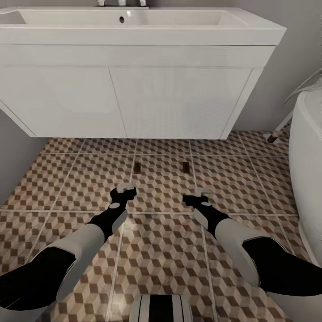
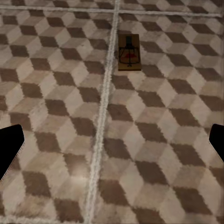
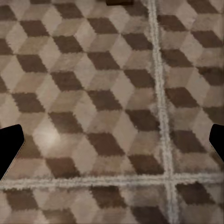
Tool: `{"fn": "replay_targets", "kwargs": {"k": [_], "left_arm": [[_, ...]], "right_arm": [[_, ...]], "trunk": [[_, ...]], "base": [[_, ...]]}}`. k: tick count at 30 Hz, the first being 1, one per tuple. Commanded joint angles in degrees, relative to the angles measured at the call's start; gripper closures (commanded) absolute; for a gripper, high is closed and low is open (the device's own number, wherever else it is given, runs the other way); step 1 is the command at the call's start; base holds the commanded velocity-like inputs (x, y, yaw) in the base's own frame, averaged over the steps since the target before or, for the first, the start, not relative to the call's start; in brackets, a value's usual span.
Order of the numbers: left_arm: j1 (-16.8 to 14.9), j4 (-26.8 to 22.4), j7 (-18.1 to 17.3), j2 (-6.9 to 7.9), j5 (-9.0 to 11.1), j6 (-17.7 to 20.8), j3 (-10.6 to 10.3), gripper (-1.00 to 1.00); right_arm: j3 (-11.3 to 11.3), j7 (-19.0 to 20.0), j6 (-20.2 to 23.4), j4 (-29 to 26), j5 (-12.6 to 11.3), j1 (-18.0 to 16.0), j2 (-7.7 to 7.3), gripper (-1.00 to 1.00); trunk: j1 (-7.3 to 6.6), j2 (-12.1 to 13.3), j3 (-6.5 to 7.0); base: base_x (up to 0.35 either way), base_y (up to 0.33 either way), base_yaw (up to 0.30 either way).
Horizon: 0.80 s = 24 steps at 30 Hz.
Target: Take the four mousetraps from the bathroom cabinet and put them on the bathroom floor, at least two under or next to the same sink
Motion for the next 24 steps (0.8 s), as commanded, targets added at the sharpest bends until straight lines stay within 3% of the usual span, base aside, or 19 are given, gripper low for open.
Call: {"fn": "replay_targets", "kwargs": {"k": [1,24], "left_arm": [[-0.04,0.06,0.27,0.02,0.53,-0.23,-0.49,-1.00],[-0.04,0.13,0.06,-0.06,0.62,-0.24,-0.53,-1.00]], "right_arm": [[0.48,-0.21,-0.21,0.07,-0.61,-0.03,0.01,-1.00],[0.48,-0.17,-0.18,0.07,-0.61,-0.03,-0.01,-1.00]], "trunk": [[-0.03,0.00,0.19],[-0.62,0.31,5.29]], "base": [[0.000,0.000,0.000],[0.000,0.000,0.000]]}}
